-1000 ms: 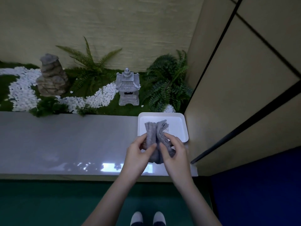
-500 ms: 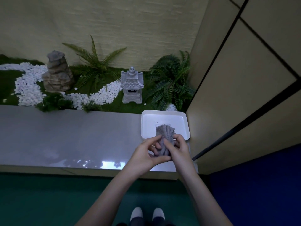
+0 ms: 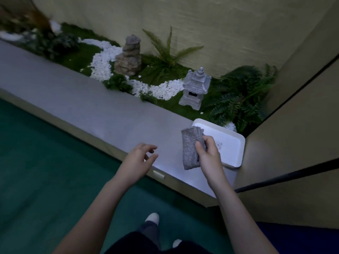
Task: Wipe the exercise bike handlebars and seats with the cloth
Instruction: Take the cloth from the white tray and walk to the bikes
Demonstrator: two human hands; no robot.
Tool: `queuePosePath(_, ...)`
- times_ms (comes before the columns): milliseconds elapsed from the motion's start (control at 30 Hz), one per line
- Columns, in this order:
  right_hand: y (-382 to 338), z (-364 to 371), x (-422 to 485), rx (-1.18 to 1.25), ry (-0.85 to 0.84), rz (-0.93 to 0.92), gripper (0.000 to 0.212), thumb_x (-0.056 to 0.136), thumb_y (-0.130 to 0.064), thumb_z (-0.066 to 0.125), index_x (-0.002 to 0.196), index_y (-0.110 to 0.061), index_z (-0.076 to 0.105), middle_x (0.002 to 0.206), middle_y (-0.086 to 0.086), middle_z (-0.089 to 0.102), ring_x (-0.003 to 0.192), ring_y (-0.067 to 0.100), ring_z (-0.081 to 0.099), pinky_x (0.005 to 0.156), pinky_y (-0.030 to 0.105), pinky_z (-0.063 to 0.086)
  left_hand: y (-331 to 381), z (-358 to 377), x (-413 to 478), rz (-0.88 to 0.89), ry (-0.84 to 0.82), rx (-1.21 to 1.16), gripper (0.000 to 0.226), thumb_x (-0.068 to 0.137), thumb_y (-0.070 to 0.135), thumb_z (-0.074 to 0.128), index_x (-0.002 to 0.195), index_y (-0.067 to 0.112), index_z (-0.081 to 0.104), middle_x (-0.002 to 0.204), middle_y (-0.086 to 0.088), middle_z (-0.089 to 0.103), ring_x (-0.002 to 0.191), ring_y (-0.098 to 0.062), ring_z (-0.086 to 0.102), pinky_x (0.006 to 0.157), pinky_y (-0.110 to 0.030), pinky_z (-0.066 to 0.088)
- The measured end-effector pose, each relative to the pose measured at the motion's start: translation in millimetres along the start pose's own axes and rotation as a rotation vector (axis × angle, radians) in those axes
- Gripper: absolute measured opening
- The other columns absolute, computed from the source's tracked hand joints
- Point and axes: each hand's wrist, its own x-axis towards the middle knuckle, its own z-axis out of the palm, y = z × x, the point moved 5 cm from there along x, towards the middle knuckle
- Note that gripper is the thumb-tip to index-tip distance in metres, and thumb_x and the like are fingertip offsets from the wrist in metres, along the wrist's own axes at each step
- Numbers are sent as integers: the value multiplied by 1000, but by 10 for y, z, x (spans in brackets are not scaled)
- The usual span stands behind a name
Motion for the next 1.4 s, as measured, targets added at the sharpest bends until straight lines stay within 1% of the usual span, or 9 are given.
queuePosePath(167,61,58,-173,-97,-232,-113,14,100,-15,41,112,-21,46,102,-6,55,90,-2,54,65,13,45,-142,98,-686,-140,164,67,27,93,23,57,119,16,63,103,4,58,83,-9,57,78,-16,38)
queuePosePath(267,80,86,-327,-157,-338,-184,19,100,-10,41,116,-18,46,106,1,54,95,12,55,75,25,48,-199,204,-1188,-225,257,94,27,93,24,58,118,16,63,105,4,58,83,-8,57,78,-20,40)
queuePosePath(400,54,255,-619,-222,-524,-308,17,99,-13,43,115,-16,48,102,-1,57,92,12,58,78,34,50,-279,320,-1938,-414,393,108,29,92,25,58,120,17,61,110,4,59,91,-13,59,87,-35,48)
queuePosePath(500,2,450,-852,-208,-621,-385,8,99,-16,45,104,-21,50,90,-12,58,81,-2,56,69,26,48,-334,370,-2444,-554,445,135,33,92,26,58,123,16,59,117,1,58,102,-16,58,89,-35,48)
queuePosePath(833,82,1179,-1816,-198,-1004,-465,8,98,-20,49,101,-20,55,94,-2,65,87,12,62,72,29,48,-382,507,-3927,-947,598,142,41,94,32,54,132,16,53,126,-2,55,117,-23,53,96,-35,43)
queuePosePath(1000,185,1446,-2452,-207,-1134,-503,22,97,-15,51,91,-36,52,92,-20,58,84,-7,56,66,7,41,-370,642,-4710,-1116,643,154,43,96,39,49,134,19,50,132,1,54,121,-19,49,99,-34,40)
queuePosePath(1133,240,1594,-3092,-249,-1228,-572,14,96,-15,52,97,-29,52,90,-17,58,82,-3,55,65,11,39,-336,757,-5369,-1199,754,104,44,96,46,45,132,21,53,131,3,56,121,-19,49,98,-33,40)
queuePosePath(1267,274,1633,-3739,-261,-1302,-649,13,96,-14,52,96,-27,52,89,-17,58,83,-6,54,63,3,38,-346,873,-6004,-1254,840,41,44,96,47,45,129,21,55,129,3,57,121,-18,49,98,-33,40)
queuePosePath(1400,345,1642,-4495,-290,-1394,-704,13,96,-12,52,93,-25,53,87,-13,59,82,6,57,71,18,43,-360,1030,-6731,-1307,949,-41,45,95,48,46,129,19,55,130,2,56,121,-17,50,99,-34,41)
